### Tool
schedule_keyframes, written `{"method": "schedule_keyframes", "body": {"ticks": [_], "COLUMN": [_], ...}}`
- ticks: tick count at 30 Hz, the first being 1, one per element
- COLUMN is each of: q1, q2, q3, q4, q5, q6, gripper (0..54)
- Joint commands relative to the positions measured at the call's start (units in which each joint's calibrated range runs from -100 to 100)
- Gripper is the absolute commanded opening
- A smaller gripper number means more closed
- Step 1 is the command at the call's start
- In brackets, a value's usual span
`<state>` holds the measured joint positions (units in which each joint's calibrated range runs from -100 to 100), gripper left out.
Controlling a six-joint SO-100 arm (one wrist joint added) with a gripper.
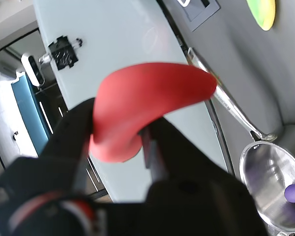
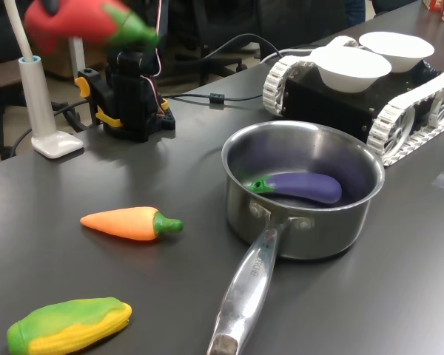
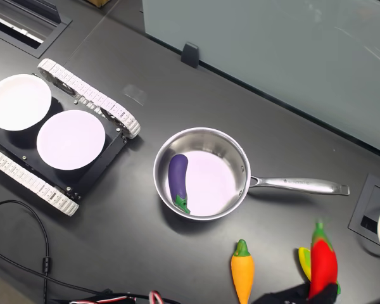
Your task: Pick up the chilli and place them in the pan
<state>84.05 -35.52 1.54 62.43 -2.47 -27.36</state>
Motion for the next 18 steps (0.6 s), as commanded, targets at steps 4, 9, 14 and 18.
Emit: {"method": "schedule_keyframes", "body": {"ticks": [4, 9, 14, 18], "q1": [-7.56, -14.32, -23.04, -29.92], "q2": [-8.81, -11.67, -13.53, -14.96], "q3": [-0.31, 2.32, 6.05, 9.23], "q4": [-4.73, -4.73, -4.73, -4.82], "q5": [-0.44, -1.03, -0.54, 0.54], "q6": [-1.04, -1.04, -0.95, -0.28], "gripper": [0.0, 0.0, 0.0, 0.0]}}
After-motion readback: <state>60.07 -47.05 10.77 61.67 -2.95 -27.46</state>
